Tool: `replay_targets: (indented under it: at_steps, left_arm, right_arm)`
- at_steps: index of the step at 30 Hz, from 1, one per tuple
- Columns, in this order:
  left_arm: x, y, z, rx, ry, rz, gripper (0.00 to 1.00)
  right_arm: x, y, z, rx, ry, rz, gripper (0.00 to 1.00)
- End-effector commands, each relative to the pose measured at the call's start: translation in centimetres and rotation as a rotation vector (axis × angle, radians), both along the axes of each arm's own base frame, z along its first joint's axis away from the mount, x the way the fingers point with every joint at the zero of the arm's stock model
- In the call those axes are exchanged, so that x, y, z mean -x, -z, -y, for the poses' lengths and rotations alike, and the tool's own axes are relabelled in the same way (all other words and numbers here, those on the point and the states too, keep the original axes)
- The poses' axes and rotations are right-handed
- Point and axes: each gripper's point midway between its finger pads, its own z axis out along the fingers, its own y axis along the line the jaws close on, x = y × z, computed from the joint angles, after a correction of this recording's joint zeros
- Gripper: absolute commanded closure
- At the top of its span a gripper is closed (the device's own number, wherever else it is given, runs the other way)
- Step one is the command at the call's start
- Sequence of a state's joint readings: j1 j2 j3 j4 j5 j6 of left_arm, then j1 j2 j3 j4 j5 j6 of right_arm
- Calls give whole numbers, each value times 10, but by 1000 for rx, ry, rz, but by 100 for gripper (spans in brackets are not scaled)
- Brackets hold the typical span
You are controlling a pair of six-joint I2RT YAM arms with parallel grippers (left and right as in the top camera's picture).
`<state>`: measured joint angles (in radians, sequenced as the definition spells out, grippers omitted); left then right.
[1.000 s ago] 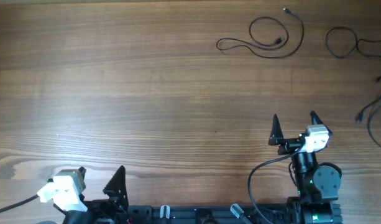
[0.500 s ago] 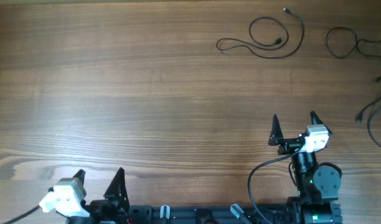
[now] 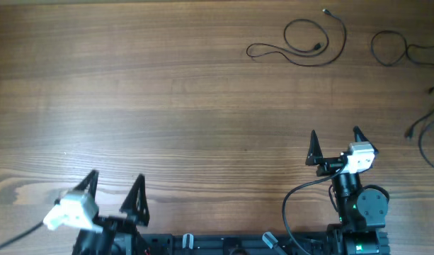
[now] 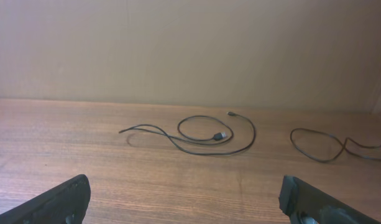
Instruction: Untangle cables
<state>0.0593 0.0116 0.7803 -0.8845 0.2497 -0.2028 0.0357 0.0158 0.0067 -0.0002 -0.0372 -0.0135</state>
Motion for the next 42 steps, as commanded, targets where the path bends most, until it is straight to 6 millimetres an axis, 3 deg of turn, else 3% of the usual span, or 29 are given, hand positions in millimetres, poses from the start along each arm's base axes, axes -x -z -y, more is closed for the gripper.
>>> replay_targets:
  at_steps: [1,9,15,18,21,27,29,30,35,42]
  left_arm:
    - [-23,20,7,-10,52,2,0]
    - [-62,61,18,-10,120,14,0]
    - [-87,69,18,-17,118,142,0]
    - [-94,82,18,-18,118,149,0]
    - [-99,98,16,-17,107,123,0]
    - [-109,111,11,-21,71,187,0]
    - [-109,124,11,-71,70,146,0]
    - [-109,142,12,-107,81,79,0]
    - [-109,142,12,-256,94,112,0]
    - [-108,142,13,-260,101,115,0]
  right_arm:
    - [1,-2,-2,10,-12,12,0]
    - [1,-2,-2,9,-12,12,0]
    - [1,-2,-2,10,-12,12,0]
    - [1,-2,-2,9,-12,12,0]
    - [1,-2,-2,10,-12,12,0]
    - [1,-2,-2,10,-12,12,0]
    - [1,-2,-2,10,-12,12,0]
    - [1,-2,-2,9,-12,12,0]
    - [1,-2,-2,10,-12,12,0]
    - [1,-2,-2,9,-12,12,0]
